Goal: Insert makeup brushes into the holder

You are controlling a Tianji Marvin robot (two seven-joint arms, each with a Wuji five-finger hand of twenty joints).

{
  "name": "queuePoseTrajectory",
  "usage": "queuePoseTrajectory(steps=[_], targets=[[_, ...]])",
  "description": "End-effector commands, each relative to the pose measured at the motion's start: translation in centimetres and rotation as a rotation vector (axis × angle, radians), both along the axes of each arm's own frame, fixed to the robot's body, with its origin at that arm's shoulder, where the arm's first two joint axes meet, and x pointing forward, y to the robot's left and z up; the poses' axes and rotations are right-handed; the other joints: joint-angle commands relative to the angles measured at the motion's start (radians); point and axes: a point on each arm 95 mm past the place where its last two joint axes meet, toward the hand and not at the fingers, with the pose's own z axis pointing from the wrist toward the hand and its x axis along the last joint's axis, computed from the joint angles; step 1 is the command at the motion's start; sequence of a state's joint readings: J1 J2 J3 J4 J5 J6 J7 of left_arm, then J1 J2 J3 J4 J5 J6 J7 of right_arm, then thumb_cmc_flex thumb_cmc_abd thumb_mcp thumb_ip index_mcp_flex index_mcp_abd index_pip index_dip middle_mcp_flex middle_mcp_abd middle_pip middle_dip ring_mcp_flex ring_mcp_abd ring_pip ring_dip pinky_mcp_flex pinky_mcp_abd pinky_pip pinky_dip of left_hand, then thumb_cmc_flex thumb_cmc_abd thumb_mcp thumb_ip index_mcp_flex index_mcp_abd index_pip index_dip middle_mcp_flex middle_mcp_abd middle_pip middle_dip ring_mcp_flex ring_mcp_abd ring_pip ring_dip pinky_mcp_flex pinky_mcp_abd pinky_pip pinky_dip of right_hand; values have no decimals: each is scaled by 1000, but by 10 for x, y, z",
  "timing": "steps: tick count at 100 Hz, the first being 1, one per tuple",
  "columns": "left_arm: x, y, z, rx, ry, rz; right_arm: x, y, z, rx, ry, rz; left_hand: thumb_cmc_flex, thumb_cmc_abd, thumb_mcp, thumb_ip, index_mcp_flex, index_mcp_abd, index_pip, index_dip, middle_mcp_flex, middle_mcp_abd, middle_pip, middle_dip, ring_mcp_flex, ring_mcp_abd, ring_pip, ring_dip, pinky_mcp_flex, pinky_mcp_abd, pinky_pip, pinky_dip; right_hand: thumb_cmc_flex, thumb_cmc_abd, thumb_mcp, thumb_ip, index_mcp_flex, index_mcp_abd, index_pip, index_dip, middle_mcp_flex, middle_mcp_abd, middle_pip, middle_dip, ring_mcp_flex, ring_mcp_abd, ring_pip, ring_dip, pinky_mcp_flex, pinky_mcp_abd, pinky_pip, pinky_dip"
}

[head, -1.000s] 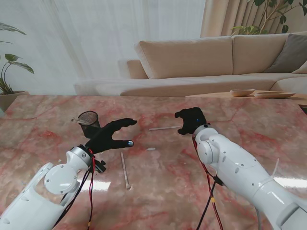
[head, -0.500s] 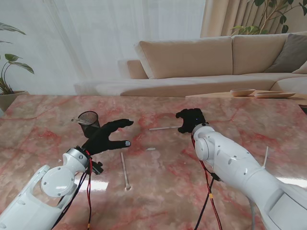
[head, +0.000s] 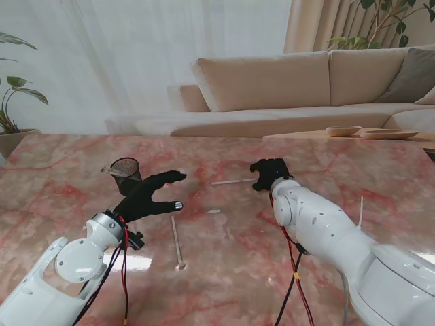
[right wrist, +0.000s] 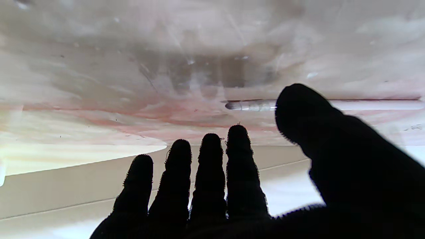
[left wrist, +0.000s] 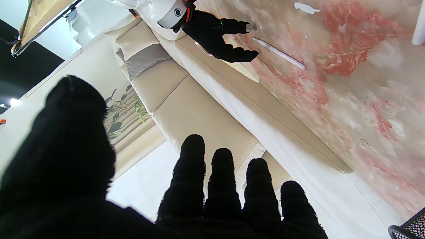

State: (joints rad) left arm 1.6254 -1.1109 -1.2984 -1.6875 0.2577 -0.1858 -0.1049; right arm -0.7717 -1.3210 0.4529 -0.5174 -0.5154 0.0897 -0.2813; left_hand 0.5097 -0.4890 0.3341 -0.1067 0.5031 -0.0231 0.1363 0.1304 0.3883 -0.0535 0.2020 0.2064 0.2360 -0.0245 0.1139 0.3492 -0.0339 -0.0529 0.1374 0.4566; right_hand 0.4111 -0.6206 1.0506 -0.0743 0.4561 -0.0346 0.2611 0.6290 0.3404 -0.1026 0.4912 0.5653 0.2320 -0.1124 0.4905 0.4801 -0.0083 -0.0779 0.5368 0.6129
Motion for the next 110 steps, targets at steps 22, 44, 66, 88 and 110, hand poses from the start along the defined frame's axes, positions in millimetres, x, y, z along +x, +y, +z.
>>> queuePoseTrajectory(steps=[22, 44, 66, 88, 110], targets=[[-3, 3, -3, 9, 15, 12, 3, 6, -4, -13, 17, 8, 14, 43, -28, 32, 4, 0, 9, 6, -25, 2, 2, -7, -17, -33, -15, -9, -4, -22, -34, -12, 15, -12, 23, -32, 102, -76, 135, 61, 34, -22, 33, 30, 2, -20, 26, 13, 2, -14, 15, -7], [-3, 4, -4, 8, 18, 17, -1, 6, -13, -24, 27, -6, 14, 54, -34, 34, 7, -1, 11, 7, -24, 3, 2, -7, -16, -31, -15, -8, -4, -18, -36, -16, 47, -22, 32, -56, 199, -152, 234, 133, 70, -25, 31, 23, 25, -21, 33, 12, 17, -12, 29, -6], [-5, 7, -5, 12, 23, 22, -4, 6, -21, -32, 16, -28, 16, 59, -41, 36, 9, 0, 13, 9, -21, 5, 2, -7, -15, -30, -15, -9, -4, -14, -38, -20, 156, -108, -5, -205, 272, -276, 548, 54, 170, -41, 55, 24, 84, -25, 50, 13, 47, -5, 69, -13], [-5, 9, -6, 10, 27, 27, -13, 8, -30, -4, 3, -30, 16, 66, -49, 38, 16, -2, 18, 11, -19, 6, 2, -7, -15, -31, -16, -9, -3, -15, -41, -25, 151, -118, -30, -213, 344, -302, 586, 49, 237, -52, 60, 24, 114, -32, 53, 12, 52, -5, 82, -11], [-7, 9, -7, 5, 35, 24, -17, 11, -36, 16, 13, -54, 17, 74, -57, 40, 25, -1, 24, 14, -14, 7, 3, -7, -12, -31, -15, -9, -3, -15, -43, -30, 97, -92, -50, -197, 260, -209, 426, 17, 222, -52, 50, 35, 105, -34, 49, 17, 41, -9, 89, -16]])
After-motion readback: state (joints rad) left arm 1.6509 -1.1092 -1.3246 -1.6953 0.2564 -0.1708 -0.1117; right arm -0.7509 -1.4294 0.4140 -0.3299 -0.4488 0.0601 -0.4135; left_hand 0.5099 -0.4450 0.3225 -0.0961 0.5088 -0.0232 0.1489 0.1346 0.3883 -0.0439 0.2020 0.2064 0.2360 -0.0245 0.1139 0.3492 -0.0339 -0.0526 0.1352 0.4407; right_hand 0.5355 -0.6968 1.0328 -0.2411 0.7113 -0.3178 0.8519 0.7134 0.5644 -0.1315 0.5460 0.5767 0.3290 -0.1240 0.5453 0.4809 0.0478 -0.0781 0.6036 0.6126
